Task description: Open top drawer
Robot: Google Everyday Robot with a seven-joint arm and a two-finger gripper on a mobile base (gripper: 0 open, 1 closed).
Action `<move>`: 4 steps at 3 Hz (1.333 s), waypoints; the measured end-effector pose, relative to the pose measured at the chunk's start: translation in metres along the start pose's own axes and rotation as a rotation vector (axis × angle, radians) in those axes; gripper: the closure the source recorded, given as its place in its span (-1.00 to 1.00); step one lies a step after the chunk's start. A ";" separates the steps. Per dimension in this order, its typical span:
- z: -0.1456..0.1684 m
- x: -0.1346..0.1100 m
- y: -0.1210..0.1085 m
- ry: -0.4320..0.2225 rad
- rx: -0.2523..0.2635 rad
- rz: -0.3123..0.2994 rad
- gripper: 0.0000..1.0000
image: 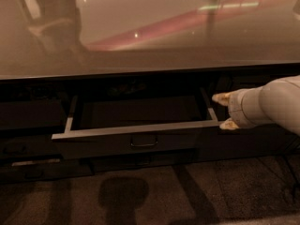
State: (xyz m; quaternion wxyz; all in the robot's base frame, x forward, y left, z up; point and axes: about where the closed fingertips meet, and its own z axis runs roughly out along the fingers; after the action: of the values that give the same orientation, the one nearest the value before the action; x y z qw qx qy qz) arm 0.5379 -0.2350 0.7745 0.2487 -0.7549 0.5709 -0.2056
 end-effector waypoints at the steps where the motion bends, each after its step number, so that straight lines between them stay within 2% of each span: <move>1: -0.042 -0.004 -0.019 0.029 0.080 -0.017 -1.00; 2: -0.042 -0.004 -0.019 0.029 0.080 -0.017 -1.00; 3: -0.042 -0.004 -0.019 0.029 0.080 -0.017 -0.63; 4: -0.042 -0.004 -0.019 0.029 0.080 -0.017 -0.16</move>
Offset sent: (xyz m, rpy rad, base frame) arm -0.0163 0.0024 0.0636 -0.0122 -0.1221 -0.0050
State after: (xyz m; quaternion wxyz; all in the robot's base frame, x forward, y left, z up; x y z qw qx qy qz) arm 0.5261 -0.2324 0.8197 0.2687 -0.7461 0.5595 -0.2411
